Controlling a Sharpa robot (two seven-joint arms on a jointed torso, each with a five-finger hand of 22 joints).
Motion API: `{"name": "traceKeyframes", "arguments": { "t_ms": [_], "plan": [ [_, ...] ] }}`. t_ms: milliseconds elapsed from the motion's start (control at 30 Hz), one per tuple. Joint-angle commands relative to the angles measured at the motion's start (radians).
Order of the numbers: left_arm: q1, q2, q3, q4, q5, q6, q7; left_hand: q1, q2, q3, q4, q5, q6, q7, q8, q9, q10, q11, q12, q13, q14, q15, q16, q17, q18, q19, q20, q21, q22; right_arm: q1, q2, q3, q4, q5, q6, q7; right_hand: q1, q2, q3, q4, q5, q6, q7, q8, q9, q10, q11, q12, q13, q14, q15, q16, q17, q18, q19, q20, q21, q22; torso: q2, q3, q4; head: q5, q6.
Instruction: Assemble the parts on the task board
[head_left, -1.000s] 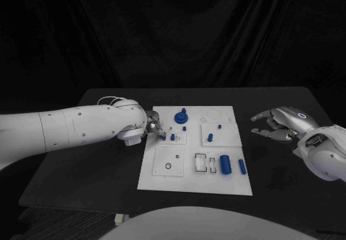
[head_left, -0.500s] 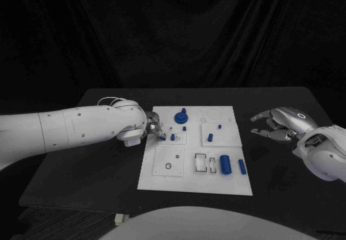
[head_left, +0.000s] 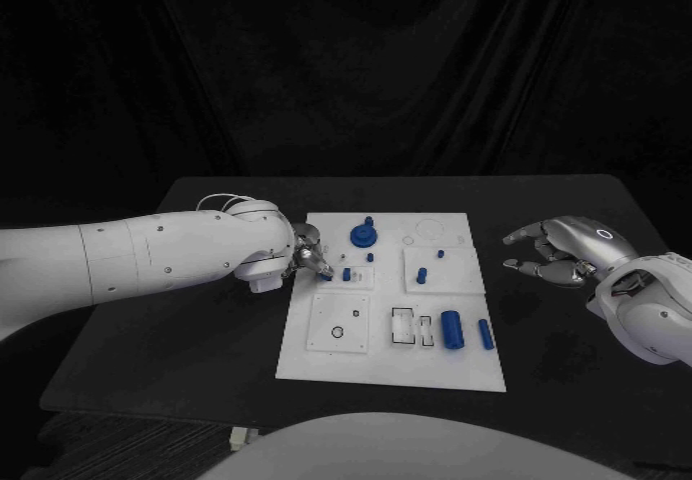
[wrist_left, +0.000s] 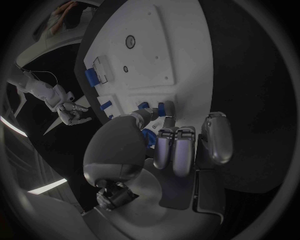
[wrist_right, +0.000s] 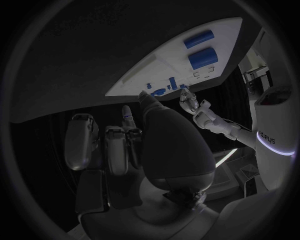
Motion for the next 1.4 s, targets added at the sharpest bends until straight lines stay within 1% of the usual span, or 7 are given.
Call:
{"name": "traceKeyframes", "arguments": {
  "t_ms": [33,133,233,300,500,1000,1400],
  "plan": [
    [-0.008,0.003,-0.004,-0.003,0.002,0.03,0.005,-0.001,0.007,0.024,-0.021,-0.001,-0.003,-0.005,-0.004,-0.001,0.103,-0.003,0.004,0.263,0.104,-0.002,0.003,0.263,0.0,-0.006,-0.001,-0.006,0.134,-0.003,-0.001,0.001,0.0,-0.003,-0.002,-0.015,-0.009,-0.002,0.0,-0.004,0.002,0.006,-0.002,0.002,-0.001,0.107,0.007,0.003,0.263,0.108,0.007,0.003,0.263,0.003,0.003,0.007,-0.003,0.187,0.0,-0.0002,0.0004,-0.001,0.0],
    [-0.008,0.004,-0.004,-0.005,0.002,0.031,0.005,-0.008,0.009,0.02,-0.021,-0.024,-0.001,-0.004,-0.008,-0.003,0.103,-0.001,0.004,0.263,0.104,0.0,0.003,0.263,0.0,-0.007,0.0,-0.009,0.135,-0.003,-0.002,0.001,0.001,-0.003,-0.002,-0.015,-0.009,-0.002,0.0,-0.004,0.002,0.006,-0.002,0.002,-0.001,0.107,0.007,0.003,0.263,0.108,0.007,0.003,0.263,0.003,0.003,0.007,-0.003,0.187,0.0,0.0,0.0015,-0.002,0.0],
    [-0.008,0.006,-0.004,-0.008,0.002,0.032,0.002,-0.032,0.018,-0.011,-0.004,-0.125,0.005,-0.004,-0.015,-0.009,0.103,0.0,0.004,0.263,0.104,0.002,0.003,0.263,0.001,-0.008,0.003,-0.015,0.136,-0.003,-0.003,0.001,0.002,-0.003,-0.002,-0.016,-0.009,-0.002,0.0,-0.004,0.002,0.006,-0.002,0.002,-0.001,0.107,0.007,0.003,0.263,0.108,0.007,0.003,0.263,0.003,0.003,0.007,-0.003,0.187,0.0,-0.0001,0.0013,-0.002,0.0],
    [-0.008,0.009,-0.004,-0.012,0.002,0.037,-0.003,-0.067,0.028,-0.073,0.037,-0.241,-0.005,0.002,-0.041,-0.029,0.103,0.006,0.004,0.263,0.104,0.005,0.003,0.263,0.001,-0.01,0.006,-0.022,0.136,-0.003,-0.003,0.001,0.002,-0.003,-0.001,-0.016,-0.009,-0.001,0.0,-0.004,0.003,0.007,-0.002,0.001,-0.002,0.107,0.007,0.003,0.263,0.108,0.007,0.003,0.263,0.004,0.002,0.007,-0.003,0.186,0.001,-0.0002,0.0003,-0.001,0.0],
    [-0.008,0.015,-0.004,-0.02,0.002,0.04,-0.01,-0.164,0.032,-0.191,0.145,-0.353,-0.043,0.035,-0.132,-0.133,0.103,0.033,0.004,0.263,0.104,0.029,0.003,0.263,0.004,-0.02,0.024,-0.043,0.133,-0.003,-0.003,0.001,0.004,-0.003,0.001,-0.017,-0.006,0.0,0.002,-0.007,0.006,0.007,-0.002,0.001,-0.002,0.107,0.007,0.003,0.263,0.108,0.007,0.003,0.263,0.004,0.002,0.007,-0.004,0.186,0.001,0.0002,0.0006,-0.003,0.0],
    [-0.009,0.018,-0.004,-0.03,0.002,0.026,-0.009,-0.236,0.098,-0.309,0.188,-0.364,-0.011,0.033,-0.12,-0.17,0.103,0.035,0.004,0.263,0.104,0.032,0.003,0.263,0.006,-0.018,0.033,-0.051,0.142,-0.005,-0.003,0.001,0.002,-0.003,0.004,-0.02,-0.005,0.001,0.003,-0.009,0.012,0.008,-0.001,-0.001,-0.003,0.107,0.007,0.003,0.263,0.108,0.007,0.003,0.263,0.004,0.002,0.008,-0.005,0.186,0.001,0.0002,-0.0006,-0.001,0.0],
    [-0.009,0.0,-0.004,-0.022,0.002,-0.076,0.03,-0.217,0.141,-0.405,0.186,-0.35,-0.049,0.011,0.06,0.021,0.103,0.016,0.004,0.263,0.104,0.017,0.003,0.263,0.004,-0.006,0.018,-0.051,0.158,-0.008,-0.006,0.001,0.001,-0.003,-0.005,-0.017,-0.004,0.004,0.006,-0.011,0.029,0.009,0.0,-0.003,-0.005,0.107,0.008,0.003,0.263,0.108,0.007,0.003,0.263,0.004,0.002,0.008,-0.007,0.186,0.001,-0.0002,0.0002,-0.003,0.0]
  ]
}}
